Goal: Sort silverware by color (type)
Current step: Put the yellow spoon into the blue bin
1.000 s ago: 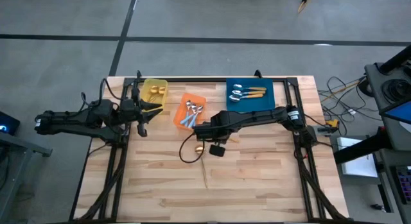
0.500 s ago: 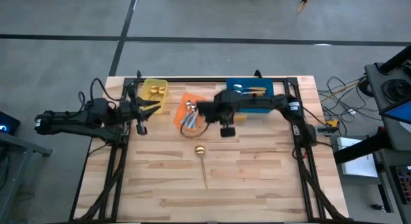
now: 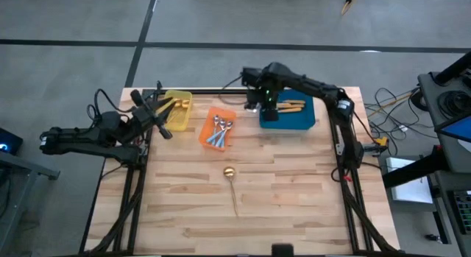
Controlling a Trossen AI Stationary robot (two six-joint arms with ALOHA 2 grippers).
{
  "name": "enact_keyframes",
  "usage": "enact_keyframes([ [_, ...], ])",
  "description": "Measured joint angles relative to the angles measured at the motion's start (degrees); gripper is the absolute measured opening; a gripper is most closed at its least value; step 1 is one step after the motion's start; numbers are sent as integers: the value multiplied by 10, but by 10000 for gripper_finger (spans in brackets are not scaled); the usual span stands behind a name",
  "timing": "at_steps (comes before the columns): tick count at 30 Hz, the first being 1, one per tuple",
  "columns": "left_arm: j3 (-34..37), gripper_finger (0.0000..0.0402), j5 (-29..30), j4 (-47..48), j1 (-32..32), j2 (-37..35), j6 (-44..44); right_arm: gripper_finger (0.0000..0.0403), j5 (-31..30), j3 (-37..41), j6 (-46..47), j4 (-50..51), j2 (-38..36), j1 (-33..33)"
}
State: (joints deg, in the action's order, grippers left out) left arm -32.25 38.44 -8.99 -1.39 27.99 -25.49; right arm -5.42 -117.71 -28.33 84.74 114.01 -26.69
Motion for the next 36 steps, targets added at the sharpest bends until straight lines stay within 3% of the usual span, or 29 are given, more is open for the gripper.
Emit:
enact_keyframes([
  [10, 0, 59, 0, -1, 0, 2, 3, 32, 60, 2, -63, -18, -9, -105],
  [23, 0, 59, 0, -6, 0, 2, 15, 32, 102, 60, -98, -33, -12, -150],
  [29, 0, 59, 0, -25, 0, 2, 16, 32, 104, 135, -102, -74, -38, -161],
  [36, 0, 59, 0, -27, 0, 2, 16, 32, 104, 262, -121, -185, -118, -170],
])
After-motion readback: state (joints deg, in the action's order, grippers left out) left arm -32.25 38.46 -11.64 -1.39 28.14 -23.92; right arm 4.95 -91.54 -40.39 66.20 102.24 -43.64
